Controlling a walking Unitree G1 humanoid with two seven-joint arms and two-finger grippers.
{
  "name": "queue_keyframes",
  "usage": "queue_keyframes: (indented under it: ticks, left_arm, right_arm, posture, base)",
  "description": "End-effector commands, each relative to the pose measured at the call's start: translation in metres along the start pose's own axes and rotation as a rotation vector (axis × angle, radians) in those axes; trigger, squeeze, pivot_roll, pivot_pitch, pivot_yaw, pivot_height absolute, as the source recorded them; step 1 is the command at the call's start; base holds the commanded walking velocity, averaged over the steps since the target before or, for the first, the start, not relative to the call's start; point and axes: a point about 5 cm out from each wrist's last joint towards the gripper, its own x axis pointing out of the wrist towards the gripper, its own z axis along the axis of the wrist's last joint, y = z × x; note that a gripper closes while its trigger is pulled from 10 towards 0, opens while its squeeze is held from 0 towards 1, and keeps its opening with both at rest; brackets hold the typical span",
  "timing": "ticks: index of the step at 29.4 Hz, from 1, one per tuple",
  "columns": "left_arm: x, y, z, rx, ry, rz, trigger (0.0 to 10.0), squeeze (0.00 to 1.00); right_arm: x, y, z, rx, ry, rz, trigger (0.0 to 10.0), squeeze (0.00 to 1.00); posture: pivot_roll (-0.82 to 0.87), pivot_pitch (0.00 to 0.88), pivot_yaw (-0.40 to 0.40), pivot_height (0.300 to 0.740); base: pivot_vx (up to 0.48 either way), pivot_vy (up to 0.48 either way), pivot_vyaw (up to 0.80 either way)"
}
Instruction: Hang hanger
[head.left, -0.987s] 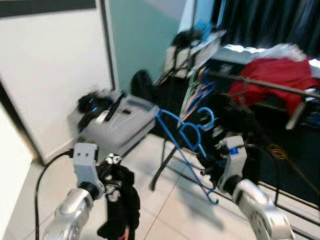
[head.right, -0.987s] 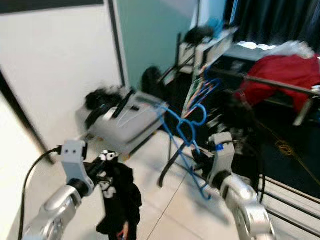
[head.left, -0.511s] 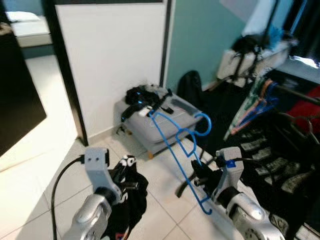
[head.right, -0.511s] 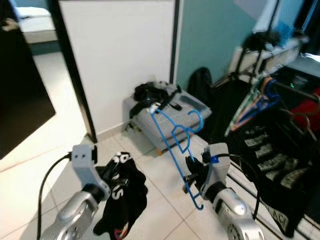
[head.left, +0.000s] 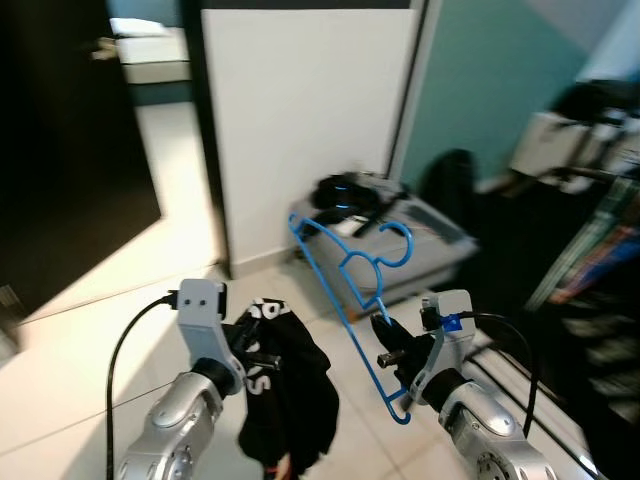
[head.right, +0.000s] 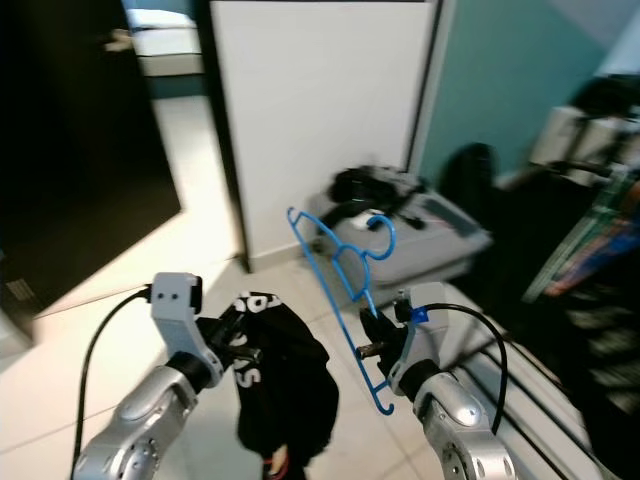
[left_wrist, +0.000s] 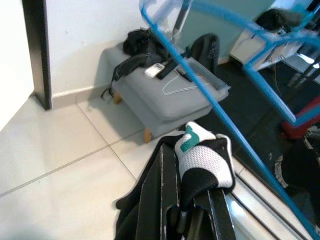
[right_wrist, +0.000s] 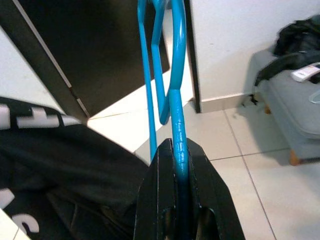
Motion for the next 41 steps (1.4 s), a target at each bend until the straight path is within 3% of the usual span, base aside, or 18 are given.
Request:
queue_keyframes:
  ticks: [1,16,19,24,34,36,38,39,40,41]
  left_arm:
    - [0.001,-0.007,0.003,-0.003,-0.007,-0.042,10.0,0.0]
    - [0.008,-0.023,0.016,-0.051,-0.054,-0.112,10.0,0.0]
    - [0.014,-0.019,0.02,0.005,-0.064,-0.097,10.0,0.0]
    - [0.01,-0.01,0.019,0.082,-0.049,-0.078,10.0,0.0]
    - [0.013,-0.004,0.016,0.044,-0.021,-0.048,10.0,0.0]
    - [0.011,0.001,0.012,0.124,0.01,-0.035,10.0,0.0]
    - [0.011,0.001,0.012,0.124,0.01,-0.035,10.0,0.0]
    - [0.007,0.009,0.009,0.181,0.025,-0.006,10.0,0.0]
    - [0.007,0.009,0.009,0.181,0.025,-0.006,10.0,0.0]
    - [0.001,0.02,0.007,0.214,0.039,0.035,10.0,0.0]
  right_arm:
    - [-0.002,-0.004,0.001,0.003,-0.004,-0.022,10.0,0.0]
    - [0.001,0.007,0.009,0.014,-0.049,0.017,10.0,0.0]
    - [0.003,0.007,0.011,0.02,-0.061,0.01,10.0,0.0]
    - [0.007,0.008,0.007,0.028,-0.049,0.005,10.0,0.0]
    - [0.016,0.004,0.007,0.012,-0.031,0.008,10.0,0.0]
    - [0.019,0.001,0.006,-0.004,-0.015,0.013,10.0,0.0]
    - [0.019,0.001,0.006,-0.004,-0.015,0.013,10.0,0.0]
    - [0.017,-0.002,0.007,-0.005,-0.012,0.007,10.0,0.0]
    - [0.017,-0.002,0.007,-0.005,-0.012,0.007,10.0,0.0]
    - [0.015,-0.006,0.007,-0.006,-0.009,0.002,10.0,0.0]
  posture:
    - [0.02,0.0,-0.047,0.74]
    - [0.01,0.0,-0.024,0.74]
    - [0.01,0.0,-0.018,0.74]
    - [0.02,0.0,-0.022,0.74]
    - [0.04,0.0,-0.047,0.74]
    - [0.04,0.0,-0.057,0.74]
    - [0.04,0.0,-0.057,0.74]
    - [0.05,0.0,-0.062,0.74]
    - [0.05,0.0,-0.062,0.74]
    - [0.06,0.0,-0.07,0.74]
  base:
    - [0.0,0.0,0.74]
    - [0.0,0.0,0.74]
    - [0.0,0.0,0.73]
    - [0.0,0.0,0.73]
    - [0.0,0.0,0.73]
    - [0.0,0.0,0.73]
    - [0.0,0.0,0.73]
    - [0.0,0.0,0.73]
    - [0.0,0.0,0.73]
    - [0.0,0.0,0.73]
